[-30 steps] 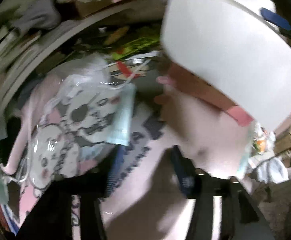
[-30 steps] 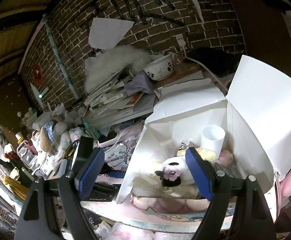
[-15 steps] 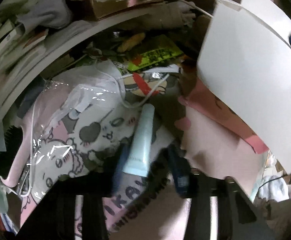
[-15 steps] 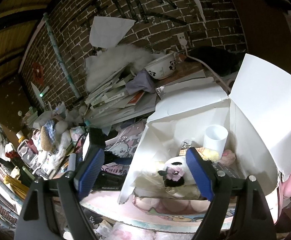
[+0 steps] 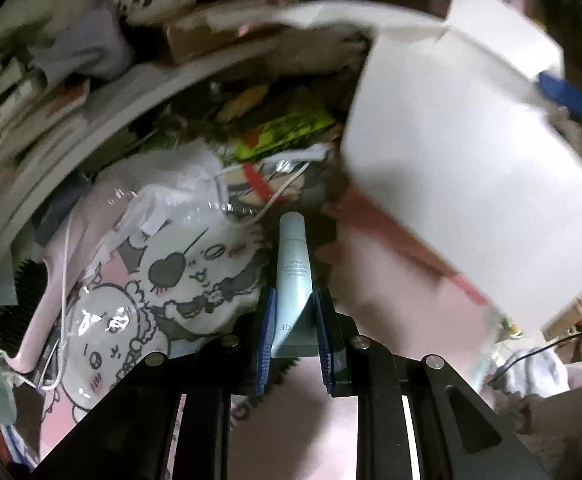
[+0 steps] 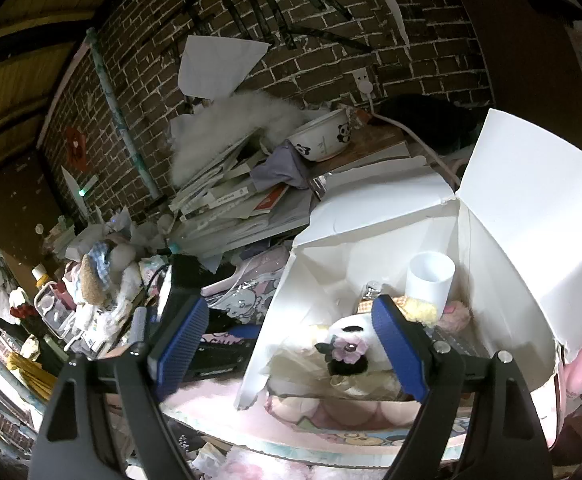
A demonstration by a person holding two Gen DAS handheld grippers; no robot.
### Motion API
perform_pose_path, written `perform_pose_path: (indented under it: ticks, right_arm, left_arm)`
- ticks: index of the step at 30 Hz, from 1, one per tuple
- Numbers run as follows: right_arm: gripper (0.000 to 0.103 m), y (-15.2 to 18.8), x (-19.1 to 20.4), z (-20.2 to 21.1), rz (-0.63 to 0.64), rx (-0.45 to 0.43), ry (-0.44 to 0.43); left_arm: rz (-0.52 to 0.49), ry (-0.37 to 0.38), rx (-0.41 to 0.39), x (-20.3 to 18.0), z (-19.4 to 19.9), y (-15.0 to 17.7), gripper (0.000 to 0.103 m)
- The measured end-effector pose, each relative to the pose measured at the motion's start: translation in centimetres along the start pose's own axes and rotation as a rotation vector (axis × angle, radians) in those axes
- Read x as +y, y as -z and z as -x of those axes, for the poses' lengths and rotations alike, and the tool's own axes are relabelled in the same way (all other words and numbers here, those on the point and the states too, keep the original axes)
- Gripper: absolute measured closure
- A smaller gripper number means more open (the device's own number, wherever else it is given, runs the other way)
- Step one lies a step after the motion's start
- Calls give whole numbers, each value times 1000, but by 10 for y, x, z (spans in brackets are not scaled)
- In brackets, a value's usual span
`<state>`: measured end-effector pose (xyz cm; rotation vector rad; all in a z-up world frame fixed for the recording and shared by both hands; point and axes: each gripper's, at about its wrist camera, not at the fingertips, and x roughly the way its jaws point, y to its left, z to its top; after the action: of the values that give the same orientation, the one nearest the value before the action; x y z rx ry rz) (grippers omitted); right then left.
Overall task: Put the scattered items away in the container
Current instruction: 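Carry the light blue tube into the white box and open the left gripper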
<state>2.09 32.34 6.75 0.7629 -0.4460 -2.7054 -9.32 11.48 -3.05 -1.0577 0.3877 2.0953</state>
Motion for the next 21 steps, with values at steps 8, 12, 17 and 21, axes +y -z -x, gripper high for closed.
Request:
perform_pose_path:
  ticks: [8, 12, 17, 21]
  right_arm:
    - [21, -1, 1, -1, -6, -3, -6]
    - [21, -3, 0, 1, -8, -19, 19]
    - [21, -7, -6, 12, -18, -52, 32]
    - [21, -11, -12, 25, -16, -83, 47]
  left_arm:
    - [24, 52, -152, -4, 63, -6, 88]
    - [41, 61, -223, -12, 93, -13, 88]
    - [20, 83, -246, -34, 105, -35, 88]
    - [-14, 108, -224, -58, 96, -58, 88]
